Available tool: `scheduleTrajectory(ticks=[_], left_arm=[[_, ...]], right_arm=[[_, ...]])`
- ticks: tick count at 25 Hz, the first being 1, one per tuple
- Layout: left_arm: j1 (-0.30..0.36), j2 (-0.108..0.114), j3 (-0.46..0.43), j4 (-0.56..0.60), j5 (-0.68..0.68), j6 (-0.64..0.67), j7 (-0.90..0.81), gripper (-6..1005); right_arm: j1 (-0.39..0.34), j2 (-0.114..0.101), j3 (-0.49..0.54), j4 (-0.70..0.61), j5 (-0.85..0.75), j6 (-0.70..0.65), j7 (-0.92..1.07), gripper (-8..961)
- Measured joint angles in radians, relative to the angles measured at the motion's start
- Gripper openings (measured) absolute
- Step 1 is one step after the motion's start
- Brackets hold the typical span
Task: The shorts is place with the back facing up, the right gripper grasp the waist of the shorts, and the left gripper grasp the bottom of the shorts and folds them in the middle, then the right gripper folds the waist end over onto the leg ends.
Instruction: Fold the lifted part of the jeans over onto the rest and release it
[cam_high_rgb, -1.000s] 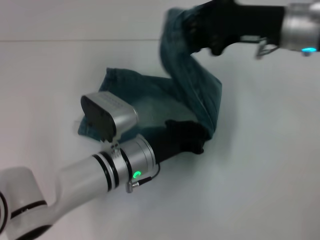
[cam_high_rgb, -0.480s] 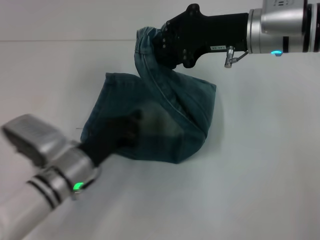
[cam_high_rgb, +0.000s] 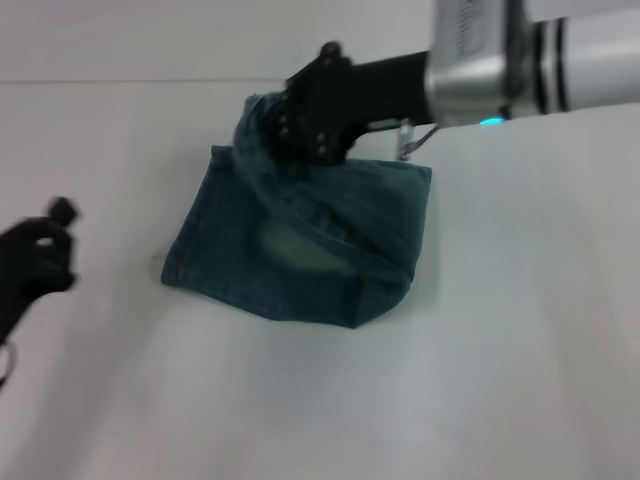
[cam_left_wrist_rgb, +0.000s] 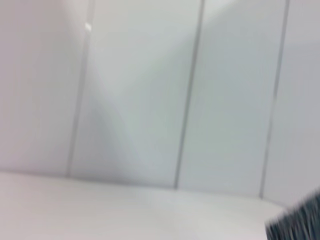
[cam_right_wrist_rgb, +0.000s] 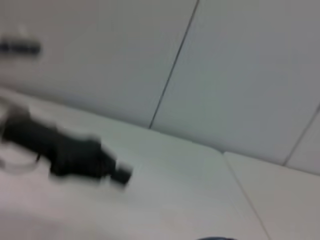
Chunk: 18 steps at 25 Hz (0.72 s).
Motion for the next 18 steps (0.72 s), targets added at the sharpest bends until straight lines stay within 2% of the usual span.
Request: scheduleTrajectory(ticks=[3, 9, 16, 18], left_arm=[[0.050, -0.001, -0.040, 0.029, 0.000, 0.072, -0.030, 19], [0.091, -0.003, -0.052, 0.044, 0.006, 0.115, -0.060, 17], [0.103, -0.004, -0.053, 0.047, 0.009, 0.116, -0.067, 16], [0.101, -0.003, -0.053, 0.047, 0.009, 0.115, -0.067, 17]], right_arm=[[0.055, 0.009, -0.056, 0.080, 0.020, 0.074, -0.075, 103], [0.168, 0.020, -0.215, 0.210, 0.043, 0.242, -0.116, 107], [0.185, 0.027, -0.418, 0.200, 0.084, 0.270, -0.035, 112], [0.177, 0.027, -0.469, 0.187, 0.112, 0.273, -0.021, 188]])
